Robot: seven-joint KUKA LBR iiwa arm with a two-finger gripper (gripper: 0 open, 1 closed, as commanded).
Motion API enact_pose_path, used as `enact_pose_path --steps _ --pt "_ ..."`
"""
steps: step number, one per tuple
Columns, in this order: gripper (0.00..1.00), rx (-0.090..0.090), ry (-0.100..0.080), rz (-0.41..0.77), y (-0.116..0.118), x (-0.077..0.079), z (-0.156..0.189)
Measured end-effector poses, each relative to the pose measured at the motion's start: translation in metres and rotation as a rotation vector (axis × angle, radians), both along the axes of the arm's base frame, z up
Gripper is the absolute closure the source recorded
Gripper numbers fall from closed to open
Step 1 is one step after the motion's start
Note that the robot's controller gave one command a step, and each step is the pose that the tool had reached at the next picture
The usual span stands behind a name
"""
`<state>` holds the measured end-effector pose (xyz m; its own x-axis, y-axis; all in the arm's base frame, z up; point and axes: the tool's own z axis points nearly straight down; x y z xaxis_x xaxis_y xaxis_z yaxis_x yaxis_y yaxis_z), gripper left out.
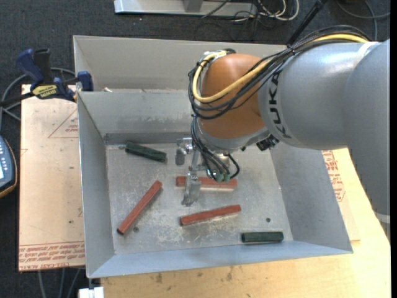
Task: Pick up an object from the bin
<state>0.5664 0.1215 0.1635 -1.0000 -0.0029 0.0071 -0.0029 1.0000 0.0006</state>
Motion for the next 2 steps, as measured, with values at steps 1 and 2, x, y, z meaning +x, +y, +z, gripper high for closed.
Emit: enact_pose_path --steps 1,2 --pt "0.00 0.002 -0.009 0.388 -0.067 -0.021 -0.088" --pt "0.00 0.000 -0.019 0.417 -0.067 -0.072 -0.092"
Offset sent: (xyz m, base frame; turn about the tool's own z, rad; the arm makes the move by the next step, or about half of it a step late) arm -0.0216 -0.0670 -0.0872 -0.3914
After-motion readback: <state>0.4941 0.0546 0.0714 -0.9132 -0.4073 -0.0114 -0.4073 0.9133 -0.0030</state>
